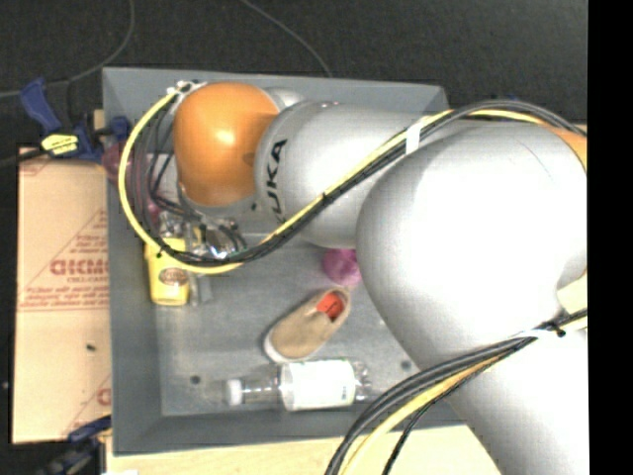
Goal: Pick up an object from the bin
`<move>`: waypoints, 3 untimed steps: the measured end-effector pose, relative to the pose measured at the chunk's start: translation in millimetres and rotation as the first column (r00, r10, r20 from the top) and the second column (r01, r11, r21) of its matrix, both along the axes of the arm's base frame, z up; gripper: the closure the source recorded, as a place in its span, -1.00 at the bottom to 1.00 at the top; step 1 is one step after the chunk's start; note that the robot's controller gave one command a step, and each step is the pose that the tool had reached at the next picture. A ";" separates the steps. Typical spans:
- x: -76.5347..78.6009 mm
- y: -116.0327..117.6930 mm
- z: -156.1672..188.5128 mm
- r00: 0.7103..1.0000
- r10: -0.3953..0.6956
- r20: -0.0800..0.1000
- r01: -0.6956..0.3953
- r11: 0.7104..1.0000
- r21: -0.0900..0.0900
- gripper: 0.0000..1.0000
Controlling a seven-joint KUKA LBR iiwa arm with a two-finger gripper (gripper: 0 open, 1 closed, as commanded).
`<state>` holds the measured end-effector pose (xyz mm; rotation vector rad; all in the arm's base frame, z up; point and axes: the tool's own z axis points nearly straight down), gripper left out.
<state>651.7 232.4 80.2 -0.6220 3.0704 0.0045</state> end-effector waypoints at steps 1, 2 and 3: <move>-9.2 -3.8 -4.2 0.958 0.288 -0.008 -0.288 0.958 -0.001 -1.00; -1.4 -3.0 -5.6 0.950 0.313 0.007 -0.313 0.950 -0.001 -1.00; -26.6 -0.9 -2.6 0.739 0.674 0.006 -0.674 0.739 -0.009 1.00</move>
Offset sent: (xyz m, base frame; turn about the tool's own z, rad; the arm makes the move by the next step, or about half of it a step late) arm -0.0038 -0.0036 -0.0102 -0.3220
